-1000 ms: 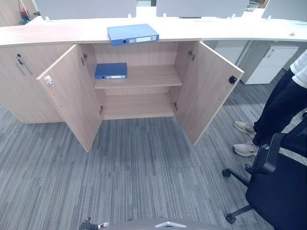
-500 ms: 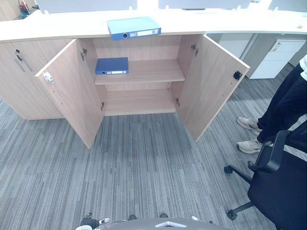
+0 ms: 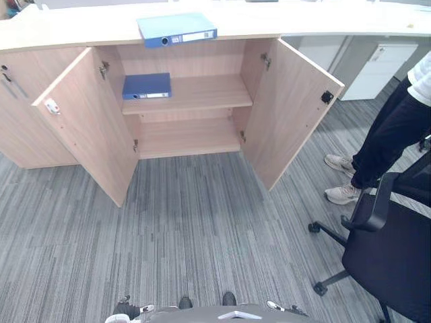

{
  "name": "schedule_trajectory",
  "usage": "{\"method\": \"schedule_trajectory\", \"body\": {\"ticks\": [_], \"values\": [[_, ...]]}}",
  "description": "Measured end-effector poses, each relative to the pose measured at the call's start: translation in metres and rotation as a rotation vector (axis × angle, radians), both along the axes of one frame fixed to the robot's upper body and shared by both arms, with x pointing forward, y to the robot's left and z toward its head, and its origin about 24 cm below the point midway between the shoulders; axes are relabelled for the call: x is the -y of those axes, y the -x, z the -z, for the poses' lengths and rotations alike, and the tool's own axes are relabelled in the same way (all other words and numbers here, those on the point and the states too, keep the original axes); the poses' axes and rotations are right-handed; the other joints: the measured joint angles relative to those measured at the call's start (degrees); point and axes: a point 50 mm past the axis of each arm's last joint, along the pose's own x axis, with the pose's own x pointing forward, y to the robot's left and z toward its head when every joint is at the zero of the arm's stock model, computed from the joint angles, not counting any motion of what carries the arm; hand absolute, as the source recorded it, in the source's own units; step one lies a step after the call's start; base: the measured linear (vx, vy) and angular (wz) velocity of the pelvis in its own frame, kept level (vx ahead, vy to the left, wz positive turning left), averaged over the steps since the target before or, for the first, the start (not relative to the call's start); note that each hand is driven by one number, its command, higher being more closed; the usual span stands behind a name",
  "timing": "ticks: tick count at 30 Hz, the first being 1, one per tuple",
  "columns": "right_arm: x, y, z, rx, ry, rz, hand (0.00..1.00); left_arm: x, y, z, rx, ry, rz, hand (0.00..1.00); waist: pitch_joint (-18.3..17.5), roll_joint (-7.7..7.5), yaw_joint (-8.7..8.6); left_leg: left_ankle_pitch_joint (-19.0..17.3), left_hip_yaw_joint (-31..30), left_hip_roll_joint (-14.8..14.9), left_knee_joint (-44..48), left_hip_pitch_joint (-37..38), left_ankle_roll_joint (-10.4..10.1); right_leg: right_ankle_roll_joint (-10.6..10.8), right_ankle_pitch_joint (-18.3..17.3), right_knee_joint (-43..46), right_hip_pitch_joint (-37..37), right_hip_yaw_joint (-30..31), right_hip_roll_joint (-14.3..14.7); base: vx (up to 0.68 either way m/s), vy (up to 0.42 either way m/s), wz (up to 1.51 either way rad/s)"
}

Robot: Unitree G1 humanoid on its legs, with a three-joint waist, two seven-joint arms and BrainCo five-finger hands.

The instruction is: Walk over to the cabinet, pick up the folder, carry it to the office cabinet, place the folder inside the office cabinet, then close the office cabinet door

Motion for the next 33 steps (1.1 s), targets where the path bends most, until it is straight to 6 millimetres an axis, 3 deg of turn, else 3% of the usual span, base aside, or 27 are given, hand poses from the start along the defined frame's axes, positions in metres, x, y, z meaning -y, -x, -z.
{"method": "schedule_trajectory", "body": {"ticks": [4,6,8,9,11,12,14,16,19,20,21,23,25,27,29,31,33], "values": [[-0.004,-0.01,-0.001,0.025,-0.009,-0.005,0.0,-0.004,-0.003,-0.001,0.008,-0.011,0.01,0.0,0.74,-0.8,0.11,-1.44,0.55,-0.39,0.38,-0.09,0.24,0.62,-4.59,8.24,-4.08,0.8,-0.71,0.12,0.031,-0.08],[-0.005,-0.011,-0.001,0.03,-0.012,-0.002,0.0,-0.006,-0.009,-0.003,0.022,-0.016,0.011,0.0,2.3,-1.4,0.59,-3.49,0.25,-0.56,3.22,0.65,0.72,2.05,-8.05,19.45,-7.45,0.33,-1.82,0.16,0.033,0.04],[-0.004,-0.017,-0.004,0.059,-0.002,-0.005,0.0,-0.005,-0.013,-0.003,0.032,-0.015,0.013,0.0,2.93,-1.07,0.64,-5.23,0.09,-0.1,6.09,1.06,1.0,2.0,-8.14,31.29,-11.7,-1.0,-2.64,0.18,0.063,0.21],[-0.003,-0.018,-0.005,0.078,0.005,-0.005,0.0,-0.005,-0.017,-0.004,0.048,-0.016,0.006,0.0,3.29,-0.64,0.48,-7.33,-0.84,0.22,8.0,1.58,2.17,1.42,-7.98,39.26,-15.2,-1.39,-3.2,0.2,0.055,0.32],[-0.004,-0.019,-0.007,0.097,0.009,-0.005,0.0,-0.008,-0.021,-0.006,0.061,-0.02,-0.013,0.0,3.55,-1.16,0.6,-9.38,-1.93,0.49,9.99,2.6,2.02,1.09,-11.79,46.99,-18.74,-3.22,-4.45,0.23,0.012,0.28],[-0.004,-0.02,-0.007,0.104,0.011,-0.005,0.0,-0.008,-0.021,-0.006,0.062,-0.019,-0.019,0.0,3.55,-1.11,0.37,-9.79,-2.59,0.96,9.33,3.91,1.61,1.02,-14.22,47.1,-20.06,-4.59,-4.56,0.23,-0.007,0.27],[-0.003,-0.022,-0.008,0.113,0.016,-0.008,0.0,-0.006,-0.025,-0.006,0.073,-0.015,-0.018,0.0,3.65,-0.77,-0.08,-10.22,-3.46,2.08,7.89,5.2,0.89,0.75,-15.22,41.9,-22.23,-7.11,-4.01,0.27,-0.048,0.23],[-0.001,-0.025,-0.009,0.117,0.022,-0.011,0.0,-0.005,-0.031,-0.007,0.087,-0.013,-0.012,0.0,3.88,-0.41,-0.55,-10.98,-4.14,3.27,7.15,5.81,-0.47,-0.09,-12.83,32.06,-24.32,-7.82,-2.44,0.33,-0.099,0.22],[-0.001,-0.015,-0.006,0.09,0.018,-0.004,0.0,-0.003,-0.032,-0.007,0.098,-0.005,-0.023,0.0,3.92,-0.47,-1.61,-13.04,-6.06,3.79,5.54,9.28,-4.02,-1.36,-5.79,21.76,-23.28,-5.19,-1.93,0.41,-0.19,0.43],[-0.004,-0.007,-0.004,0.073,0.009,0.013,0.0,-0.001,-0.031,-0.006,0.098,0.004,-0.038,0.0,3.97,-0.26,-1.72,-13.82,-6.04,4.25,5.89,10.96,-5.32,-2.46,-0.98,22.85,-22.7,-5.63,-2.05,0.6,-0.324,0.39],[0.001,-0.01,-0.006,0.081,0.024,0.009,0.0,0.006,-0.032,-0.006,0.106,0.024,-0.057,0.0,3.99,0.96,-1.63,-14.18,-5.53,5.91,7.95,11.24,-6.07,-3.34,-2.66,24.38,-22.14,-6.69,-1.11,0.61,-0.347,0.26],[0.006,-0.012,-0.007,0.086,0.039,-0.005,0.0,0.013,-0.041,-0.008,0.151,0.048,-0.102,0.0,4.23,2.21,-1.64,-14.84,-3.87,9.0,26.85,2.57,-7.49,-4.43,-5.06,22.98,-19.81,-7.35,-0.18,0.46,-0.298,0.18],[0.012,-0.011,-0.009,0.081,0.058,-0.015,0.0,0.025,-0.049,-0.01,0.206,0.087,-0.169,0.0,4.94,3.92,-0.92,-14.42,-1.64,16.41,53.58,-7.45,-7.47,-5.44,-5.77,18.65,-12.46,-7.88,2.79,0.46,-0.266,-0.07],[0.009,-0.014,-0.009,0.086,0.059,-0.041,0.0,0.024,-0.056,-0.013,0.237,0.084,-0.166,0.0,5.58,2.98,-0.21,-14.59,1.07,20.33,60.74,-10.57,-7.23,-6.9,-6.94,16.75,-7.23,-7.02,3.82,0.4,-0.207,-0.31],[0.007,-0.024,-0.012,0.124,0.059,-0.052,0.0,0.022,-0.062,-0.015,0.253,0.077,-0.16,0.0,5.71,2.25,0.06,-14.66,3.29,21.56,60.52,-14.65,-7.11,-6.9,-7.99,14.68,-4.28,-5.57,3.91,0.34,-0.136,-0.37],[0.007,-0.031,-0.014,0.144,0.061,-0.05,0.0,0.026,-0.064,-0.016,0.258,0.086,-0.155,0.0,5.58,2.48,0.09,-15.08,5.96,21.81,56.12,-18.23,-6.32,-6.39,-8.17,12.68,-1.91,-4.4,3.83,0.28,-0.016,-0.3],[0.003,-0.036,-0.015,0.16,0.053,-0.052,0.0,0.026,-0.068,-0.017,0.273,0.085,-0.149,0.0,5.52,2.56,1.35,-14.86,8.2,20.08,43.48,-19.89,-6.42,-5.22,-8.47,10.13,1.68,-2.96,3.39,0.29,0.092,-0.27]]}}
